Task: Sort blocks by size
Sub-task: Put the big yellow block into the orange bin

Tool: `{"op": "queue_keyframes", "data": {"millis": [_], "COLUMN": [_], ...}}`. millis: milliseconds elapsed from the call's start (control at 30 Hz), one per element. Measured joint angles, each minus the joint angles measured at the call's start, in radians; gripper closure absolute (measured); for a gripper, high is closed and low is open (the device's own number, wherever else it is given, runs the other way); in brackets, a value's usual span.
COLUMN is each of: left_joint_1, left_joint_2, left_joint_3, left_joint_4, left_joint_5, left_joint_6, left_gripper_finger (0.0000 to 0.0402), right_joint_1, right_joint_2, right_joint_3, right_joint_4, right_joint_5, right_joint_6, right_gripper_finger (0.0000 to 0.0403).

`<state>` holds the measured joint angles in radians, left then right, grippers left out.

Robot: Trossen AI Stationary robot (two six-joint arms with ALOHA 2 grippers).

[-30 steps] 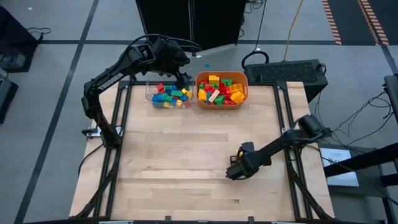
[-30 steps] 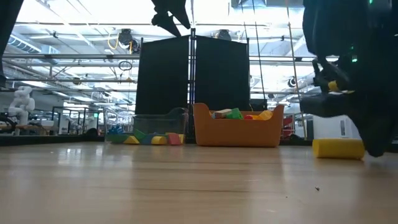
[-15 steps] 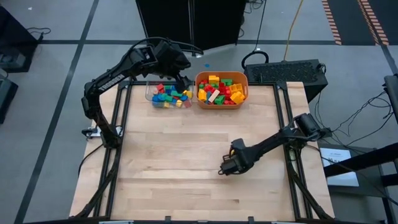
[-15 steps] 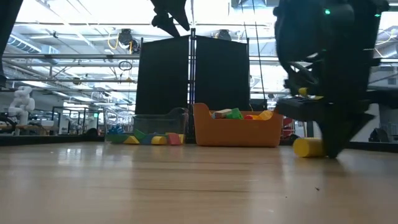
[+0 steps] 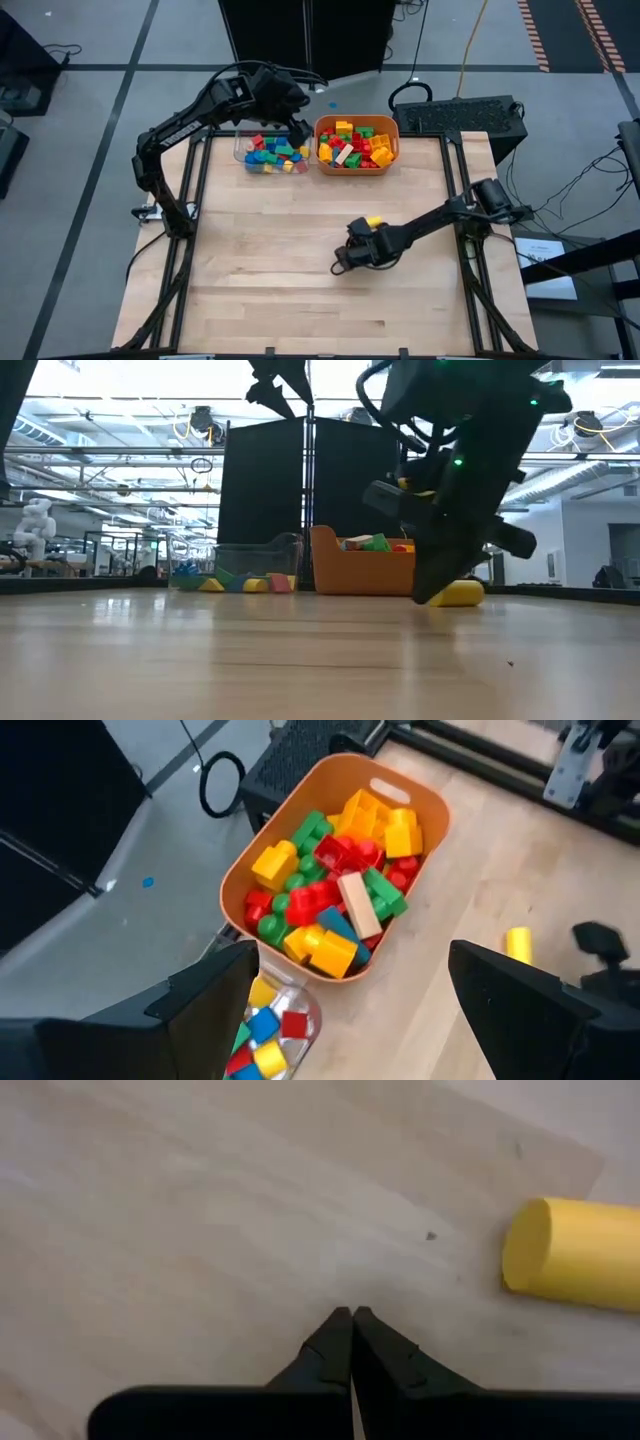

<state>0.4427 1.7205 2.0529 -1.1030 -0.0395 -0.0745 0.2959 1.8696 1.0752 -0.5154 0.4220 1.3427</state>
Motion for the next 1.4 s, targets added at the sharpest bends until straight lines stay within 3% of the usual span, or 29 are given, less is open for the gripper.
{"op": "queue_keyframes", "data": {"millis": [100, 200, 300, 433, 667, 900, 1167, 1400], "left_joint_1": [-0.008, -0.021, -0.029, -0.042, -0.127, -0.27, -0.397, -0.42], "left_joint_2": [0.0, 0.0, 0.003, 0.033, 0.168, 0.338, 0.525, 0.584], "left_joint_3": [0.0, 0.0, 0.0, 0.0, 0.001, 0.001, 0.001, 0.0], "left_joint_4": [0.001, -0.019, -0.053, -0.082, -0.089, 0.023, 0.078, 0.164], "left_joint_5": [0.002, 0.002, -0.008, -0.027, 0.058, 0.088, 0.085, -0.033], "left_joint_6": [-0.048, -0.037, -0.029, -0.031, -0.047, -0.07, 0.069, 0.1], "left_gripper_finger": [0.0063, 0.0063, 0.0063, 0.0063, 0.0063, 0.0063, 0.0063, 0.0063], "right_joint_1": [0.0, 0.043, 0.106, 0.158, 0.121, 0.209, 0.28, 0.307], "right_joint_2": [-0.014, -0.059, -0.095, -0.135, -0.188, -0.396, -0.575, -0.611], "right_joint_3": [0.006, 0.044, 0.075, 0.079, 0.057, 0.058, 0.055, 0.055], "right_joint_4": [-0.031, -0.187, -0.5, -0.838, -1.047, -1.057, -1.055, -1.055], "right_joint_5": [-0.003, -0.054, -0.05, 0.104, 0.11, 0.191, 0.272, 0.29], "right_joint_6": [-0.019, 0.002, 0.205, 0.551, 0.629, 0.737, 0.695, 0.661], "right_gripper_finger": [0.0403, 0.0403, 0.0403, 0.0403, 0.0403, 0.0403, 0.0403, 0.0403]}}
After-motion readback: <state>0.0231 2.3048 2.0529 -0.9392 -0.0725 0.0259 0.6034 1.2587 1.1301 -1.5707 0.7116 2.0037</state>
